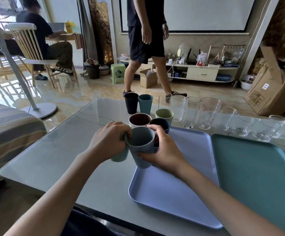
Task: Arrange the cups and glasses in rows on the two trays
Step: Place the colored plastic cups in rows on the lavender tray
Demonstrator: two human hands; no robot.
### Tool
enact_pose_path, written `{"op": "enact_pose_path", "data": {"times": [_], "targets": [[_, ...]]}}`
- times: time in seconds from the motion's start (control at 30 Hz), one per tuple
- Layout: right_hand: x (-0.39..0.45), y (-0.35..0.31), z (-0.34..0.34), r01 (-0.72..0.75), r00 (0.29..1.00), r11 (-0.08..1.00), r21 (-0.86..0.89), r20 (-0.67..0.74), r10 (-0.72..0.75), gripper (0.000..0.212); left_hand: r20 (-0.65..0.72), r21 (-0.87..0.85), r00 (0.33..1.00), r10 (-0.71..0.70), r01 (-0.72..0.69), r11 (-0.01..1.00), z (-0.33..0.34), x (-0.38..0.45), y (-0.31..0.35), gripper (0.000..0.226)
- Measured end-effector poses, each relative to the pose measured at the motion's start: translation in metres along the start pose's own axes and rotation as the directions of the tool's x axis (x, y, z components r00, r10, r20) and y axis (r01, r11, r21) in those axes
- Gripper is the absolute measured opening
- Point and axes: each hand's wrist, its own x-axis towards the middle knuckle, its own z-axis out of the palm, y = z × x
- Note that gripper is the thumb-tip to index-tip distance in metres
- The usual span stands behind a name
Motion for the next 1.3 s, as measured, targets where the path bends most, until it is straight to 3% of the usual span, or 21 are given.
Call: {"op": "enact_pose_path", "data": {"times": [0.27,0.63,1.0,1.13,1.3], "targets": [[-0.030,0.015,-0.014,-0.023,0.999,1.000,-0.001,0.049,0.023,0.079,0.026,-0.179,0.999,-0.047,0.051,0.983,-0.001,0.007,0.003,0.021],[-0.051,0.041,-0.004,-0.074,0.988,0.997,-0.015,0.134,0.075,0.077,0.081,-0.148,0.995,-0.067,0.078,0.986,0.000,0.008,0.001,0.015],[-0.053,0.042,-0.004,-0.058,0.983,0.998,-0.023,0.174,0.061,0.083,0.041,-0.140,0.997,-0.070,0.075,0.987,-0.005,0.010,0.009,0.016],[-0.053,0.041,-0.010,-0.059,0.994,0.997,-0.043,0.093,0.063,0.078,-0.009,-0.151,0.997,-0.076,0.074,0.986,-0.005,0.012,0.009,0.016],[-0.029,0.029,-0.026,-0.004,0.995,1.000,0.024,-0.096,0.006,0.049,-0.182,-0.175,0.981,-0.065,0.033,0.984,-0.008,0.018,0.016,0.010]]}}
